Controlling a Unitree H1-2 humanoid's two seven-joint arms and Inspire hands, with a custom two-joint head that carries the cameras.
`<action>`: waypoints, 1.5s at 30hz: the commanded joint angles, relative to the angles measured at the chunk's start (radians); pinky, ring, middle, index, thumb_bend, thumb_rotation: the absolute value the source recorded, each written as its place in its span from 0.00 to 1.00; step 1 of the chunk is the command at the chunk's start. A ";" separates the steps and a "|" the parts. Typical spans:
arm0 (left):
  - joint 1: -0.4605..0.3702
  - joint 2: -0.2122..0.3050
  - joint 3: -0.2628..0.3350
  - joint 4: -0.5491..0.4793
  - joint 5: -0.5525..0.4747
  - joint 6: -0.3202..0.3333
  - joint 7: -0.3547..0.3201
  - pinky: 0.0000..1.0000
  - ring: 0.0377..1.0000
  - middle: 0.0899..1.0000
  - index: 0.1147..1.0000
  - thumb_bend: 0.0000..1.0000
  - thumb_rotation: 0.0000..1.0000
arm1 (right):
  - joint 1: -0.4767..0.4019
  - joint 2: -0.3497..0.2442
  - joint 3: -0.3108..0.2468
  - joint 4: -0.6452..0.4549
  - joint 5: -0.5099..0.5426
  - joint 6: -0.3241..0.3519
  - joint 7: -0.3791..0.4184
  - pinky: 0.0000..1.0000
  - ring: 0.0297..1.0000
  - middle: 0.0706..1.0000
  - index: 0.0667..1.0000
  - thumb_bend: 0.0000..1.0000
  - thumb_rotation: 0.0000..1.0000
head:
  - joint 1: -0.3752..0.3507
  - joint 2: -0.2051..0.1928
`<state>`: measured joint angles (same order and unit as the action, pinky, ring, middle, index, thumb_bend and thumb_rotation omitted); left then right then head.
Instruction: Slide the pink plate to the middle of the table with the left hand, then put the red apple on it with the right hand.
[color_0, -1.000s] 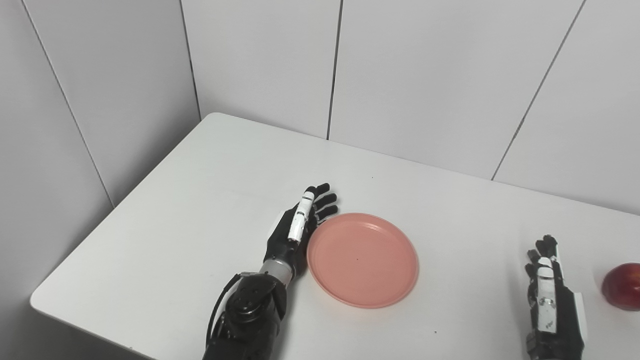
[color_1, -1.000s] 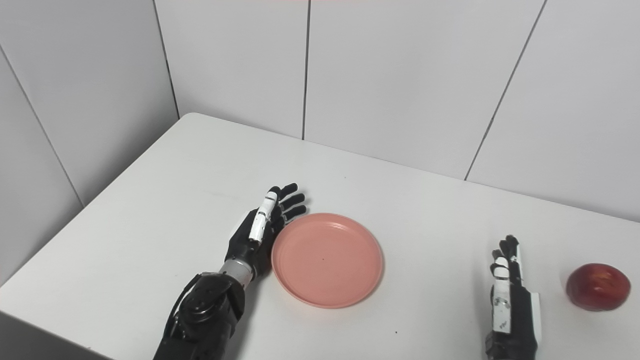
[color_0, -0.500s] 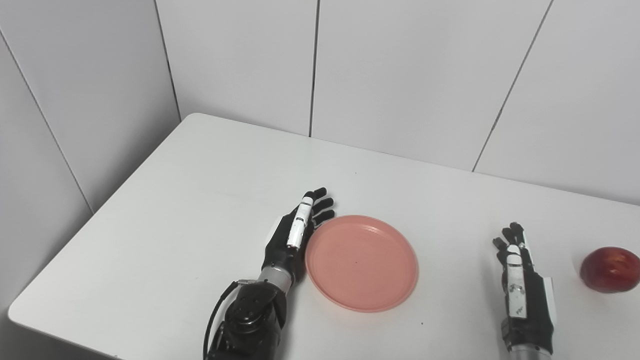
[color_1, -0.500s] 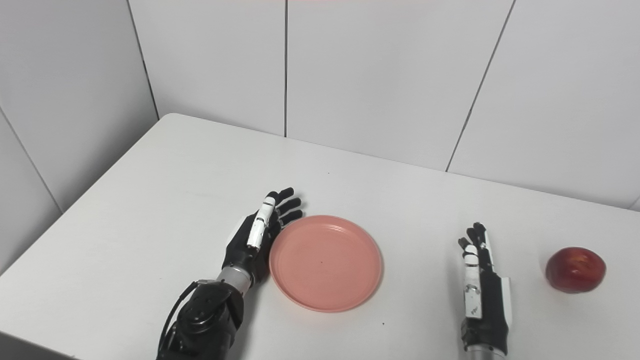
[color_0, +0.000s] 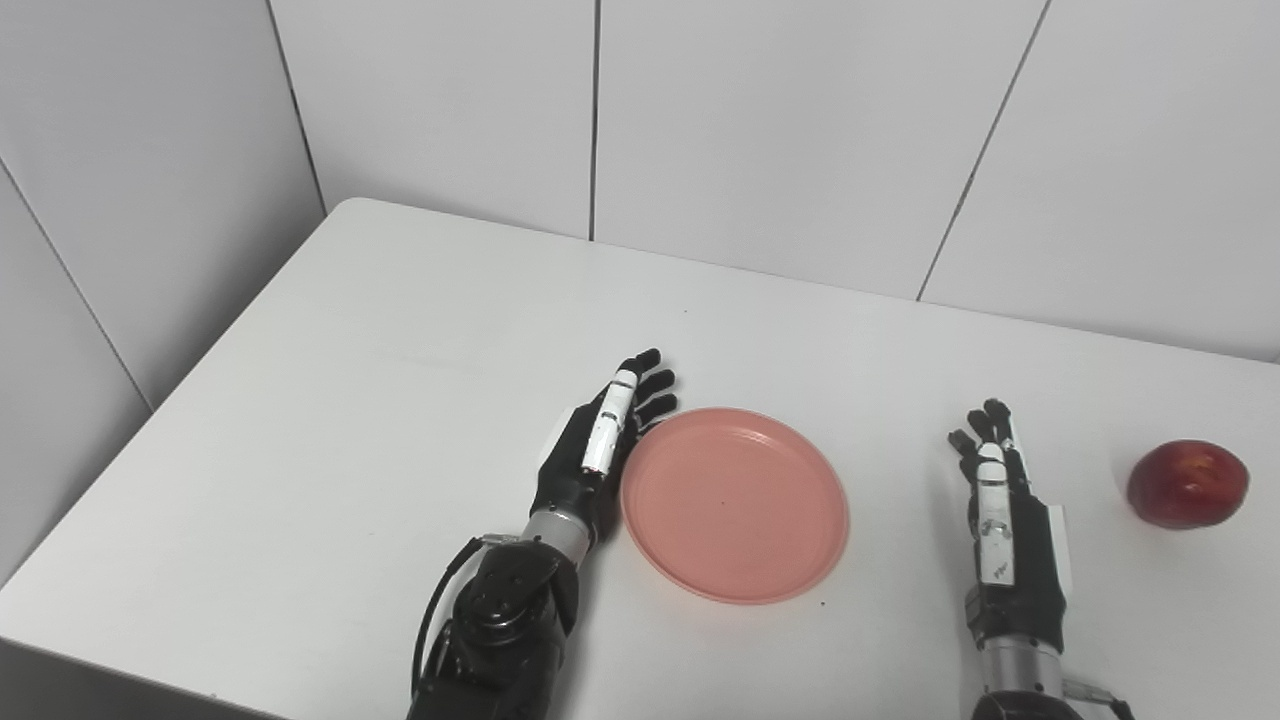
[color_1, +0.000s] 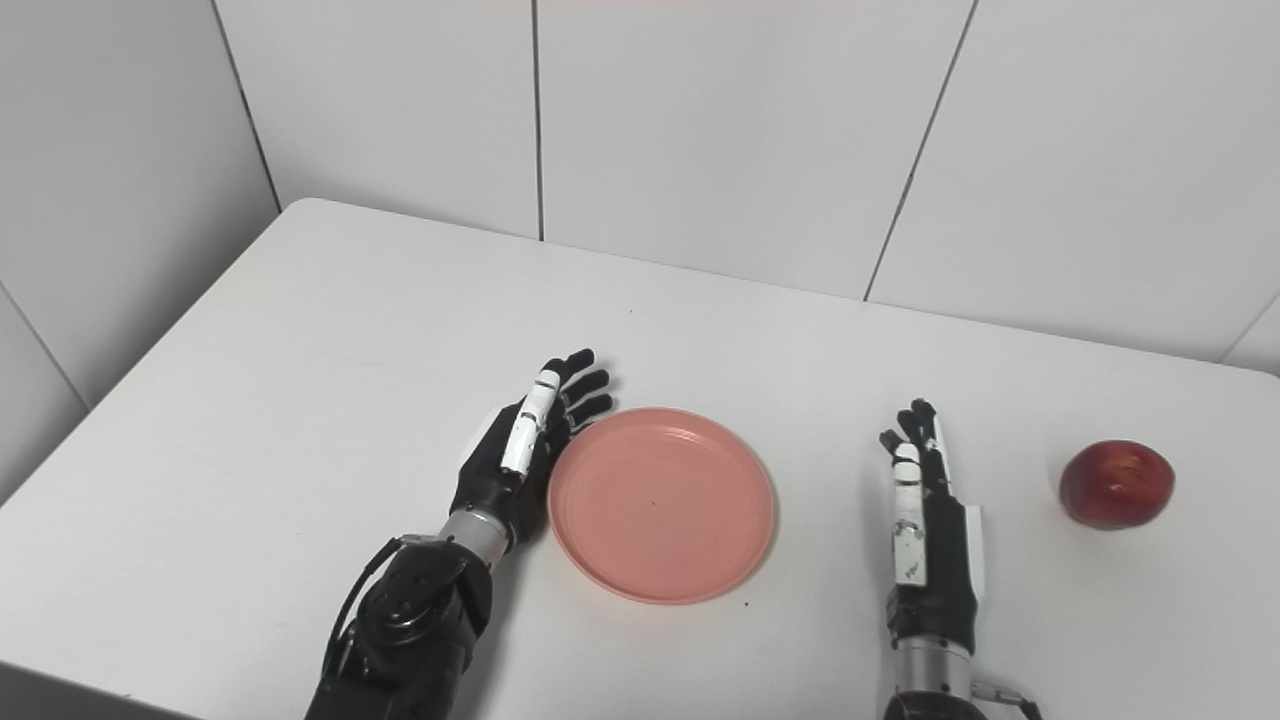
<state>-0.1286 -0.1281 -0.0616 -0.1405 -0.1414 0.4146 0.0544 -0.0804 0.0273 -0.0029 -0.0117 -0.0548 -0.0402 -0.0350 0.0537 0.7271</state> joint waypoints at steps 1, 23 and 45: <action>-0.022 -0.022 -0.015 -0.012 0.000 0.000 -0.017 0.87 0.89 0.89 0.87 0.35 1.00 | -0.031 0.009 0.003 -0.028 -0.007 0.001 -0.011 0.95 0.92 0.95 0.96 0.17 1.00 | -0.013 0.005; -0.023 -0.015 -0.026 -0.005 -0.007 -0.003 -0.045 0.88 0.89 0.89 0.87 0.34 1.00 | -0.036 0.029 0.016 -0.027 -0.031 0.037 -0.031 0.97 0.94 0.95 0.96 0.19 1.00 | -0.103 0.014; -0.036 0.036 0.067 0.109 -0.023 -0.142 -0.070 0.88 0.89 0.90 0.88 0.34 1.00 | -0.077 -0.032 0.036 -0.054 -0.208 0.027 -0.057 0.83 0.89 0.92 0.93 0.38 1.00 | -0.324 0.001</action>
<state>-0.1520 -0.0917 -0.0004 -0.0460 -0.1543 0.2850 -0.0112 -0.1185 0.0018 0.0296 -0.0229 -0.2354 0.0127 -0.0728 -0.2713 0.7271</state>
